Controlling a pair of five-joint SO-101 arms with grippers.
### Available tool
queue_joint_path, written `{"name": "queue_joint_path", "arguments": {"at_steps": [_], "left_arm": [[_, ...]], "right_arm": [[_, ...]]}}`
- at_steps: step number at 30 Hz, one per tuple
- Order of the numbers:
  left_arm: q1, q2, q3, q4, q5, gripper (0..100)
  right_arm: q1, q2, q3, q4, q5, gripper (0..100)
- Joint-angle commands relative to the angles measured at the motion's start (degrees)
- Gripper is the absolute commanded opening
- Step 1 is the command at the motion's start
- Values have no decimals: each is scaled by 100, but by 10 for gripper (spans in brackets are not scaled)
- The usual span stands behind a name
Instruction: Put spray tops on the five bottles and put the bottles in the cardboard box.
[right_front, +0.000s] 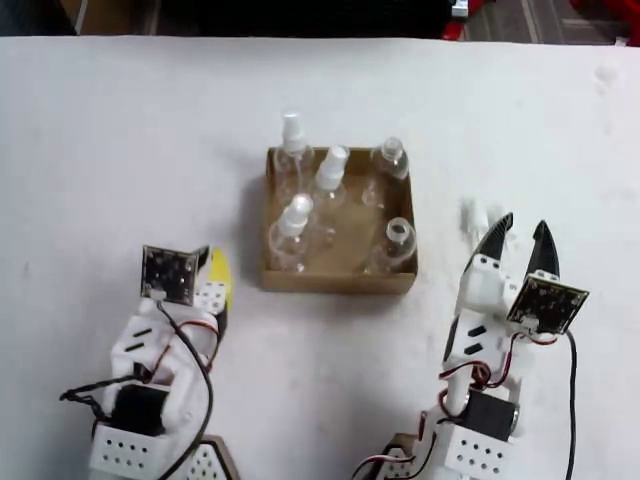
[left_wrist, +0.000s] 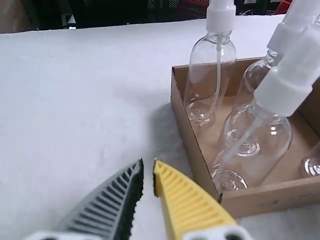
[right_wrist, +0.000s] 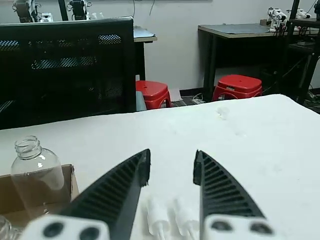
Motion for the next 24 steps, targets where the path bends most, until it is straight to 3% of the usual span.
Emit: {"name": "queue_joint_path", "arguments": {"at_steps": [1, 14, 18, 24], "left_arm": [[-13, -48, -9, -141, -79, 42], [-13, -48, -9, -141, -79, 42], [-13, -48, -9, -141, -79, 42], [-13, -48, -9, -141, -79, 42]], "right_arm": [[75, -48, 53, 22, 26, 123], [84, -40, 53, 207, 70, 118], [84, -40, 53, 286, 70, 4], [84, -48, 53, 251, 70, 97]]}}
